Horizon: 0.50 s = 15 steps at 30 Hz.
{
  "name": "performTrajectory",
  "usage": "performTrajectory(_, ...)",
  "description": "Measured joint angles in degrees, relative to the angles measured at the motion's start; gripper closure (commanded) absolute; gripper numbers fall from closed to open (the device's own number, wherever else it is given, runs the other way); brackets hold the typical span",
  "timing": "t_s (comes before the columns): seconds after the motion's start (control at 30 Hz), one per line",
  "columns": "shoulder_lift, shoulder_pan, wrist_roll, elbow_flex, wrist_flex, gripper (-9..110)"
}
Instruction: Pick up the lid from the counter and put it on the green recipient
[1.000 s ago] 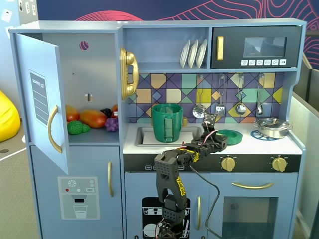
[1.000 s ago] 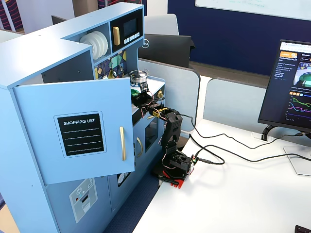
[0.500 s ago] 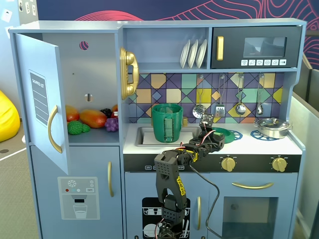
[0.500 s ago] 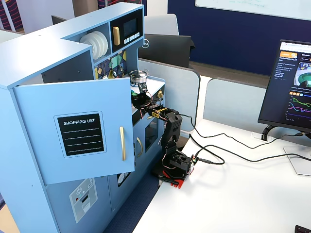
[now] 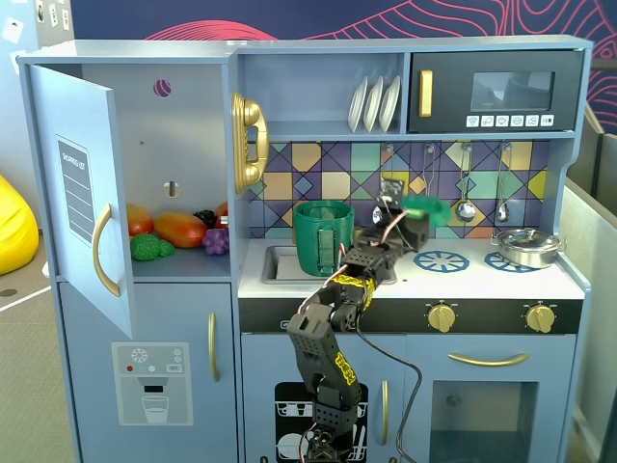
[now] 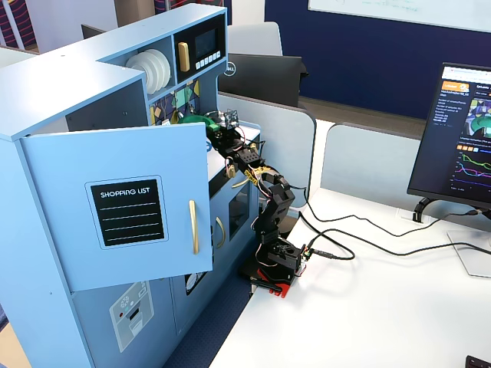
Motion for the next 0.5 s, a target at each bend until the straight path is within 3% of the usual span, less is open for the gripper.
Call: performTrajectory(0.5, 5.19, -16.7, -2.55, -10.28, 14.15, 101)
